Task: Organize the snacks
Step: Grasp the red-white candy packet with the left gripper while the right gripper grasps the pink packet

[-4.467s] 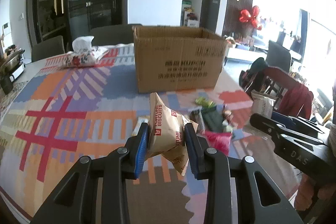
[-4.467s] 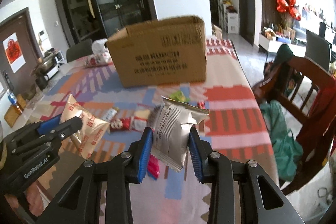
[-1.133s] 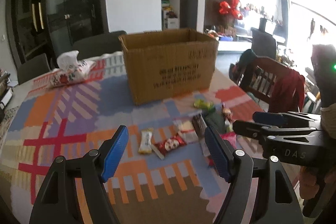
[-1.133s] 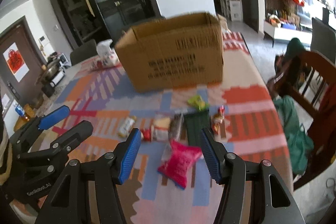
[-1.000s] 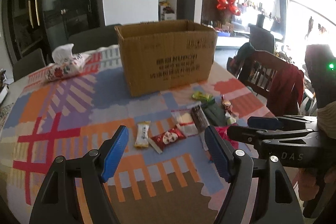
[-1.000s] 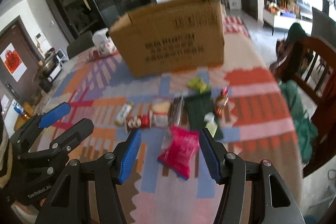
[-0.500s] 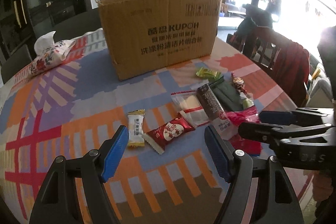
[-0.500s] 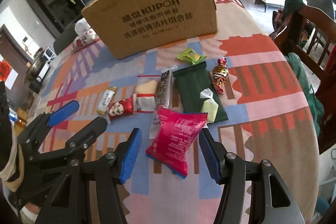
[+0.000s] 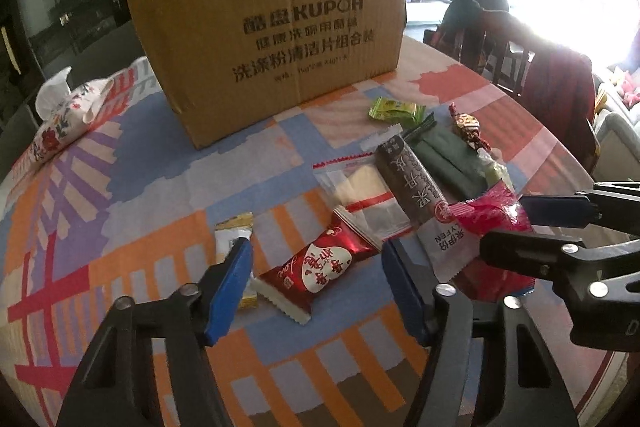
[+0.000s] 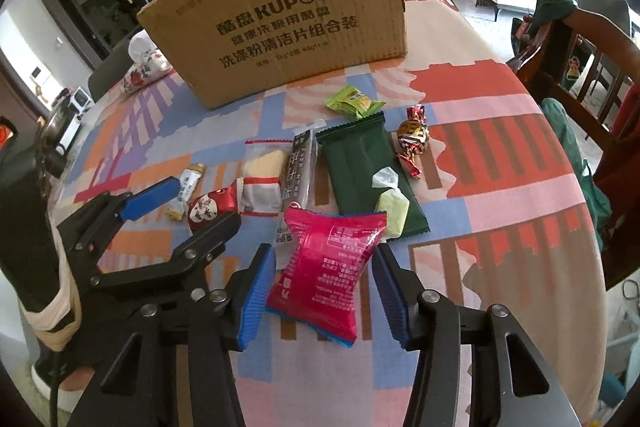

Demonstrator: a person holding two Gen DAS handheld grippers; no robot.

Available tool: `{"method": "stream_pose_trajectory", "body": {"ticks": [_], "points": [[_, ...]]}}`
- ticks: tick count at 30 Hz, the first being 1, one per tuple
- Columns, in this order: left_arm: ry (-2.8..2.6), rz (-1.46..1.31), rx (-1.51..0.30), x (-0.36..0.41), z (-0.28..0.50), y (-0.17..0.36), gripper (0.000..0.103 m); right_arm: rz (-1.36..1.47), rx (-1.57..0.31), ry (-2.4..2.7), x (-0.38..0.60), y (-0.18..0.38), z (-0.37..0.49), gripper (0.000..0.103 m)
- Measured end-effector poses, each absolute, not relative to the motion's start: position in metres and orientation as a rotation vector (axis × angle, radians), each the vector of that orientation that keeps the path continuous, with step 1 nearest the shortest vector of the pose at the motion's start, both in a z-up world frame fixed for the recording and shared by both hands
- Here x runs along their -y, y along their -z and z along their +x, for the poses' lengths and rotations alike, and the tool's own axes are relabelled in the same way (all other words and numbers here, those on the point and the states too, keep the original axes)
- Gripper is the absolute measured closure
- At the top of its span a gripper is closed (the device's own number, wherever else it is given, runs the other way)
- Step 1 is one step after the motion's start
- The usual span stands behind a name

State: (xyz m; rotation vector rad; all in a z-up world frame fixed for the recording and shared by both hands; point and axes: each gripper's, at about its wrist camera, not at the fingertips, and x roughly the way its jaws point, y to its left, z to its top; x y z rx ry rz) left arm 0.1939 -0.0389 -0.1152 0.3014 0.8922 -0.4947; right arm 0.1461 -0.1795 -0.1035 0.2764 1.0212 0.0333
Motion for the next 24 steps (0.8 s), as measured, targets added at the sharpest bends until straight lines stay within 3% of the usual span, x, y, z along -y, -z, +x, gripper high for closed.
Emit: {"method": "stream_pose_trajectory", "body": {"ticks": [2,5,6,12,24], "points": [[0.503,0.295,-0.912,0.039,0.195,0.118,0.049,0.271,-1.023,-0.037,0.178,0.104,0.146,0.055],[0.501,0.277,-0.942,0.037,0.195,0.12,0.071,0.266,-1.021,-0.039,0.178,0.104,0.146,0.056],[0.507,0.256,-0.954,0.035,0.195,0.12,0.073,0.264,-1.019,-0.04,0.178,0.104,0.146,0.058],[0.483,0.192,-0.971,0.03,0.19,0.115,0.074,0.25,-1.012,-0.061,0.176,0.102,0.143,0.066],[0.443,0.1,-0.905,0.021,0.17,0.079,0.075,0.241,-0.951,-0.09,0.181,0.087,0.134,0.068]]}}
